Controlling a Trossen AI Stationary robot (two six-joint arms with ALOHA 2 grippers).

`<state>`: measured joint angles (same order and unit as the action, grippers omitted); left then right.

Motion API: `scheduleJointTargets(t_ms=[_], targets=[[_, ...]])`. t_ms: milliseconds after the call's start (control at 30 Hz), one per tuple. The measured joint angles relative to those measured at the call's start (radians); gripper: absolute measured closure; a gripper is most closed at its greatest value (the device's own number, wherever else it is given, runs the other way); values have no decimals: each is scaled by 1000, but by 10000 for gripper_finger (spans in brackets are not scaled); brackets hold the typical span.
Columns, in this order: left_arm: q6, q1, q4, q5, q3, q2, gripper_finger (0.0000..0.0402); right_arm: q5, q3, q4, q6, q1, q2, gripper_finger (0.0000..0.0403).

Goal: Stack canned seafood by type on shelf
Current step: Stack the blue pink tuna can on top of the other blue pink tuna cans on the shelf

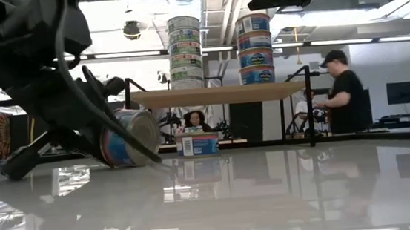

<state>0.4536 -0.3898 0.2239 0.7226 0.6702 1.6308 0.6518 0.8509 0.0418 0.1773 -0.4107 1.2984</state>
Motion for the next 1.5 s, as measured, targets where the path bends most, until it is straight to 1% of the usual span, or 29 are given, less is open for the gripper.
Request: scheduleJointTargets(t_ms=[67,100,200,267,367,433,500,533,600,667,700,767,833,900,1000,1100,1233,1367,1433,1500], targets=[[-13,-16,40,24,18,-12,401,0,0,0,1,0,0,74],[-21,-22,67,11,30,-26,401,0,0,1,1,0,0,74],[-80,-23,116,-85,69,-72,401,0,0,2,1,1,0,74],[-159,-23,194,-141,98,-109,401,0,0,1,5,1,0,74],[-342,-22,284,-203,158,-182,401,0,0,-2,6,1,0,74],[-529,-22,310,-216,189,-225,401,0,0,-2,6,1,0,74],[-697,-22,302,-222,205,-252,395,0,0,2,1,3,0,74],[-749,-22,302,-230,214,-260,388,0,0,2,-9,7,0,74],[-780,-25,312,-252,236,-263,363,0,0,2,-27,10,0,74],[-764,-30,337,-256,261,-253,326,-8,0,-4,-35,14,0,74],[-750,-32,344,-264,274,-252,305,-36,0,-7,-37,15,0,74],[-734,-11,348,-295,297,-254,256,-125,0,-7,-51,24,0,74],[-692,37,343,-341,309,-255,205,-185,0,-9,-55,30,0,74],[-632,93,347,-404,312,-254,161,-205,-4,-18,-54,34,0,74],[-510,170,341,-472,316,-254,115,-215,-23,-35,-29,38,0,74],[-385,230,342,-525,316,-254,96,-215,-50,-31,9,39,-1,74],[-270,305,337,-620,316,-250,94,-215,-92,-24,44,39,0,74],[-192,368,320,-702,316,-195,96,-215,-105,-5,49,47,0,74],[-161,385,287,-733,317,-156,96,-215,-105,8,31,49,0,74],[-136,397,292,-770,317,-114,97,-215,-105,15,14,54,0,74]])
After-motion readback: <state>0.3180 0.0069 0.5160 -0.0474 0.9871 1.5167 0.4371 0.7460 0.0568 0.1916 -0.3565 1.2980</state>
